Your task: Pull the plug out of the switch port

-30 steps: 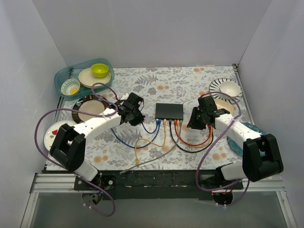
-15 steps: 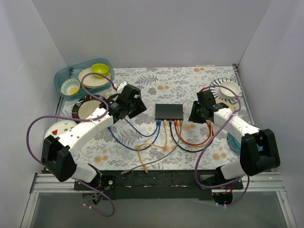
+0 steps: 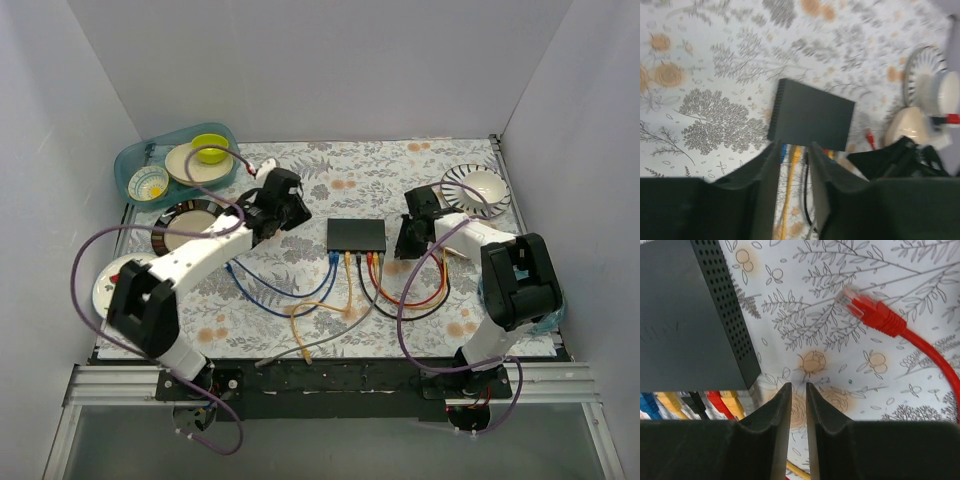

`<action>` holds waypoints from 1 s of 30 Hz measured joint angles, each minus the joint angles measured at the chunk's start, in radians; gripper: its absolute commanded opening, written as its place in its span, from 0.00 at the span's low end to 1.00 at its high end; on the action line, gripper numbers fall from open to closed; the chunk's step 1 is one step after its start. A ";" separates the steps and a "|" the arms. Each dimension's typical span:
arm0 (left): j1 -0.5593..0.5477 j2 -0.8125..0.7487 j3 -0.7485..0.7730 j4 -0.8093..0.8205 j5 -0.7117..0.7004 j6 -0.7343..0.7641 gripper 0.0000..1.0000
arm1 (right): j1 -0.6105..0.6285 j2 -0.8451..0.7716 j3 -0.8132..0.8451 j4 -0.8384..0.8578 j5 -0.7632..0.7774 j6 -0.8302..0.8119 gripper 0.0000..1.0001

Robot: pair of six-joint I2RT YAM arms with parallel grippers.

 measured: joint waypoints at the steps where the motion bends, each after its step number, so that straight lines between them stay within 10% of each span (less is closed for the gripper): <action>1: 0.010 0.071 0.002 0.010 0.026 -0.003 0.16 | -0.002 0.014 0.008 0.003 -0.002 0.002 0.21; 7: 0.063 0.358 -0.003 0.009 0.135 -0.024 0.03 | -0.012 0.084 0.064 0.022 -0.019 0.008 0.08; 30: 0.180 0.464 -0.027 0.126 0.410 0.007 0.01 | 0.028 0.111 0.005 0.206 -0.270 0.027 0.03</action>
